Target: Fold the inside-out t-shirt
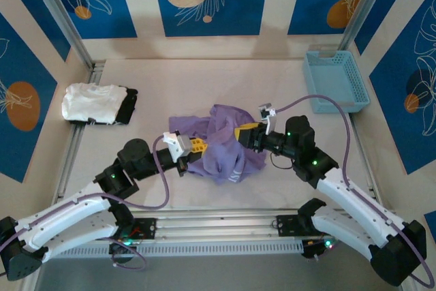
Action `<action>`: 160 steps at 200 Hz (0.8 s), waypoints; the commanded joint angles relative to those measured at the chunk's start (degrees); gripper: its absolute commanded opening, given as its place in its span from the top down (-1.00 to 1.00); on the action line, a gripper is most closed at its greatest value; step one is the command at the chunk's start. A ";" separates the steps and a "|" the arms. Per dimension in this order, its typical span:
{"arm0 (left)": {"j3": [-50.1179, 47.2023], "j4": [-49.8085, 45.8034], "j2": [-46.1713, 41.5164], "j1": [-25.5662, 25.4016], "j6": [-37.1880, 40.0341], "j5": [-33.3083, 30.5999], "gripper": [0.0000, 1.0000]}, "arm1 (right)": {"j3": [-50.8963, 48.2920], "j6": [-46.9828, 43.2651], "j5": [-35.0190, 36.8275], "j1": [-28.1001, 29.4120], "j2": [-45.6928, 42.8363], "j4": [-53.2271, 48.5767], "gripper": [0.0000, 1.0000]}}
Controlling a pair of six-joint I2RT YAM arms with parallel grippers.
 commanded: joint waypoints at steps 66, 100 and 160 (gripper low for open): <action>6.11 -13.71 -3.20 -0.04 16.40 0.80 1.00 | 6.06 -10.66 -3.44 -3.09 2.52 -7.94 -0.04; 6.59 -14.61 -3.44 0.02 17.29 -0.30 1.00 | 9.63 -1.35 -22.45 -7.65 10.17 -6.03 -0.31; 6.33 -13.15 -3.08 0.03 17.01 -1.30 1.00 | 13.61 10.78 -36.67 -7.23 20.56 -3.19 -0.42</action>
